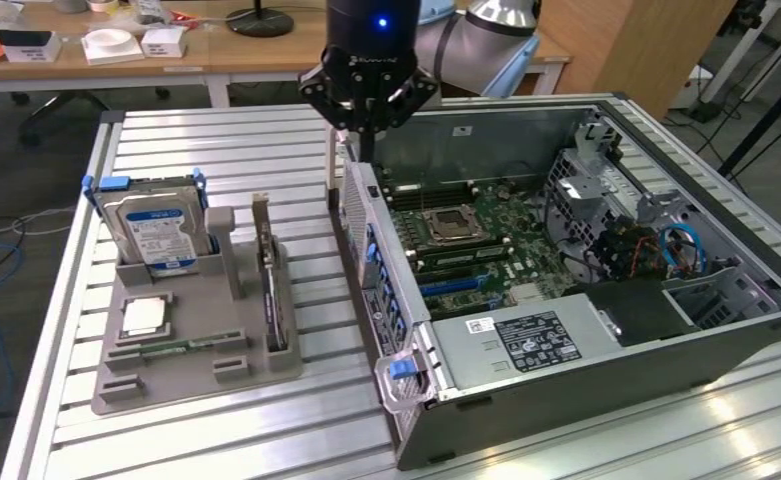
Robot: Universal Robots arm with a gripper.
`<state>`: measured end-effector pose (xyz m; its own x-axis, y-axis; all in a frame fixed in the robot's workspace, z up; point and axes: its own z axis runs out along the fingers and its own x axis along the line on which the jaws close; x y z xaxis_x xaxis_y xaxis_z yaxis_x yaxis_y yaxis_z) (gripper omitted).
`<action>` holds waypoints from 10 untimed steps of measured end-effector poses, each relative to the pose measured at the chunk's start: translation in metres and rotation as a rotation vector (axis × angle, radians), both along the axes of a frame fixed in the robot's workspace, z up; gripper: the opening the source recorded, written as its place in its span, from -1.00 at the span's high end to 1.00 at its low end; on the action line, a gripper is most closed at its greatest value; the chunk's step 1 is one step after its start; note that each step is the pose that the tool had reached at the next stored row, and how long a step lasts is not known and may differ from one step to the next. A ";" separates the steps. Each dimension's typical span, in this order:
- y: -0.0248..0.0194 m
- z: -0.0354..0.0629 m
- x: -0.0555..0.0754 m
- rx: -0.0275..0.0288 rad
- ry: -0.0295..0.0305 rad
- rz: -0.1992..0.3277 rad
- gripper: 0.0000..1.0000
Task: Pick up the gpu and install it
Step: 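Reach for the gpu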
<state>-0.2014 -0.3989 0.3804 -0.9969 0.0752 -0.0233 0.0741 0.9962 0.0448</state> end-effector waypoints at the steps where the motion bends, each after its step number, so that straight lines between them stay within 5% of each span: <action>1: 0.0000 -0.0001 -0.001 0.0000 0.0000 0.000 0.79; 10: 0.0000 -0.0012 -0.007 0.0000 0.0000 0.000 0.79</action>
